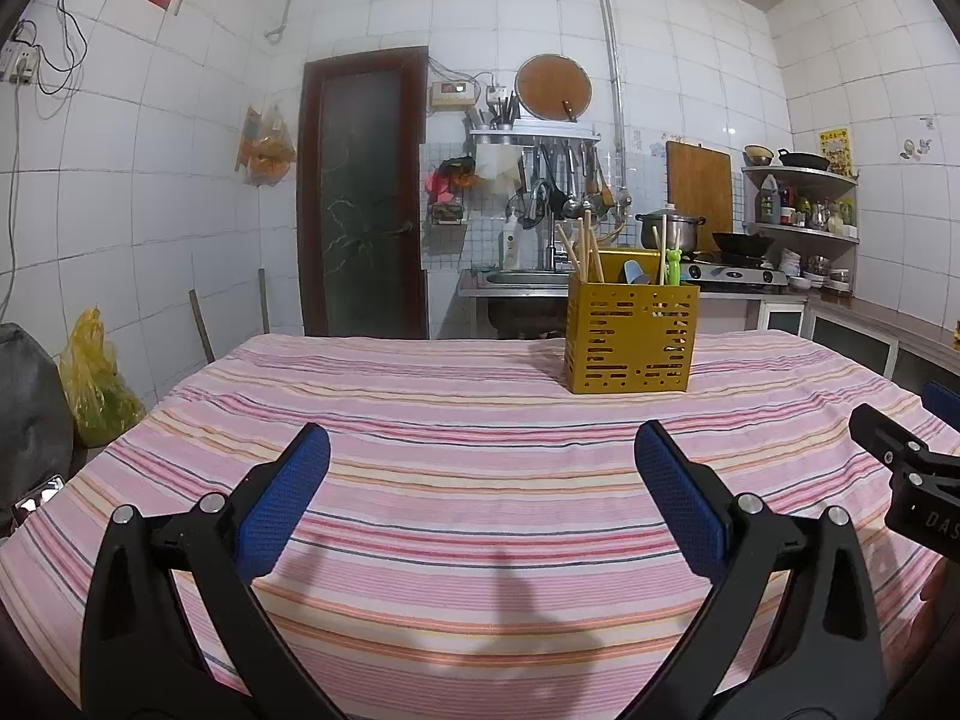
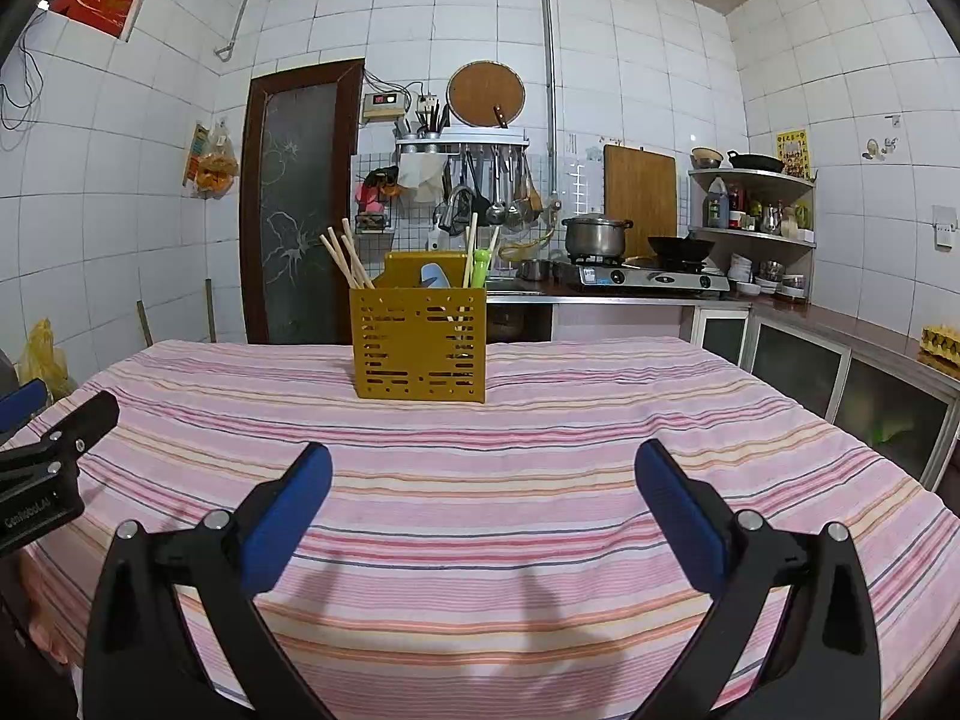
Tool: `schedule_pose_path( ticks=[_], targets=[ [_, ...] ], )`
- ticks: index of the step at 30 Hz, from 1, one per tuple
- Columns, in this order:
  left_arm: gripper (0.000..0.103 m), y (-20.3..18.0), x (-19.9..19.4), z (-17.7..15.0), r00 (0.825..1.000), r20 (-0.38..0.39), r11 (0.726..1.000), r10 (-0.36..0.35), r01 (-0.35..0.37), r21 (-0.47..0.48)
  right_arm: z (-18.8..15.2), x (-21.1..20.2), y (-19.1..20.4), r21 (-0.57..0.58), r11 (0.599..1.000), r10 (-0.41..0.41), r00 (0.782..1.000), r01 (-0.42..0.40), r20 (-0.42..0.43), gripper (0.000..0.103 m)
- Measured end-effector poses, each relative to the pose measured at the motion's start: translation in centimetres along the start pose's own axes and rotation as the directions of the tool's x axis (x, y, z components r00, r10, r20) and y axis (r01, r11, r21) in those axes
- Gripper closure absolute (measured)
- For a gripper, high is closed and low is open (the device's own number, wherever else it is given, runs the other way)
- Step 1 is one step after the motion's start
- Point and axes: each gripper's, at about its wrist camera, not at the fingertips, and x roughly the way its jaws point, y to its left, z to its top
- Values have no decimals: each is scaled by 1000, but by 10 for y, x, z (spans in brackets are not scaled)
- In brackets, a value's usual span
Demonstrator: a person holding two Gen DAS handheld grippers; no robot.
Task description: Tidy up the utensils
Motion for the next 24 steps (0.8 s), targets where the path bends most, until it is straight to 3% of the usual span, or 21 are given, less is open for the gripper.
schedule_pose_path(
  ticks=[24],
  targets=[
    [5,-2,-1,-1,1000,-2,1000,-1,1,-5,0,3,-1,6,1000,2,1000,-2,4,4]
  ],
)
